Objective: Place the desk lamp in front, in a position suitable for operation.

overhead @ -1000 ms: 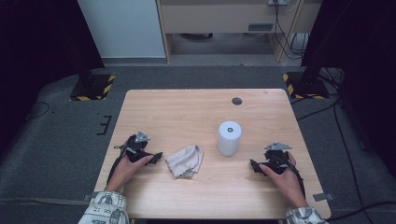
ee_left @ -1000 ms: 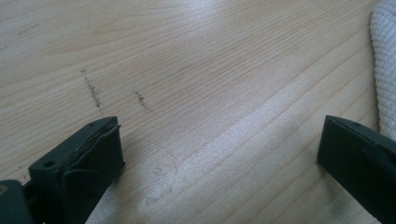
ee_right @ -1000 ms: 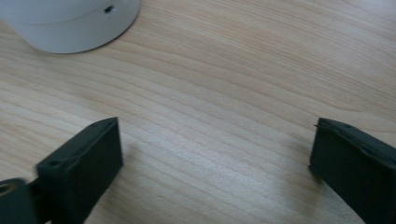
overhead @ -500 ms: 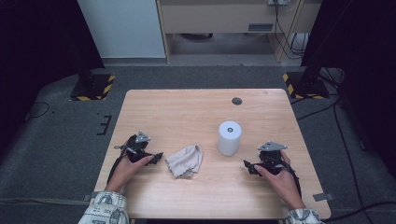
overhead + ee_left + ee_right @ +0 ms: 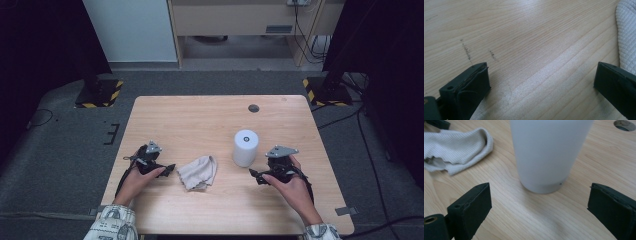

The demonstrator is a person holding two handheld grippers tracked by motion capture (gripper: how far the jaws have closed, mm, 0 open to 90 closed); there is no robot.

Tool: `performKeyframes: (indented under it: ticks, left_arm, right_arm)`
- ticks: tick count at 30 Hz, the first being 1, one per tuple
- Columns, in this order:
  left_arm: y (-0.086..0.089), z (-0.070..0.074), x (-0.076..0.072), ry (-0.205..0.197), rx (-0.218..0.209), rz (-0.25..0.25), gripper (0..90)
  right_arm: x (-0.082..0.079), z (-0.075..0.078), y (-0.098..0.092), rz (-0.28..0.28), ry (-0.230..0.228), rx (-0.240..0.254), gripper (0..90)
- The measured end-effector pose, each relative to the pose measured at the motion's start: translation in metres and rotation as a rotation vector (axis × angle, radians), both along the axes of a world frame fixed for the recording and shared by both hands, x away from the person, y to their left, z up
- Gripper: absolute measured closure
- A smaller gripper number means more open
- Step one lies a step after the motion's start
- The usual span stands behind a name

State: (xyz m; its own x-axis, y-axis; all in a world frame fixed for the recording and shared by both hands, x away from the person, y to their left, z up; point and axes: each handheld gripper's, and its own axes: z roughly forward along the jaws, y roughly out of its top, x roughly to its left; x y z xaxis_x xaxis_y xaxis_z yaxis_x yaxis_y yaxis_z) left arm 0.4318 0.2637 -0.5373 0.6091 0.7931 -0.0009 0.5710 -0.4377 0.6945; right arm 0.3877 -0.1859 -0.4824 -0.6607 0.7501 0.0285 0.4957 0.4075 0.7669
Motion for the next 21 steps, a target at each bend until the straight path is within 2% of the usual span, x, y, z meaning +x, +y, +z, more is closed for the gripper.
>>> performKeyframes:
  ticks: [4, 9, 21]
  left_arm:
    - [0.0, 0.0, 0.0, 0.0, 0.001, -0.001, 0.0]
    - [0.0, 0.0, 0.0, 0.0, 0.001, -0.002, 0.0]
    - [-0.001, 0.0, -0.001, -0.001, 0.001, -0.001, 0.0]
  right_arm:
    - [0.008, 0.005, 0.005, 0.027, 0.02, -0.015, 4.6]
    - [0.02, 0.015, 0.012, 0.036, 0.003, -0.015, 3.8]
    - [0.042, 0.023, 0.02, 0.048, -0.013, -0.011, 4.0]
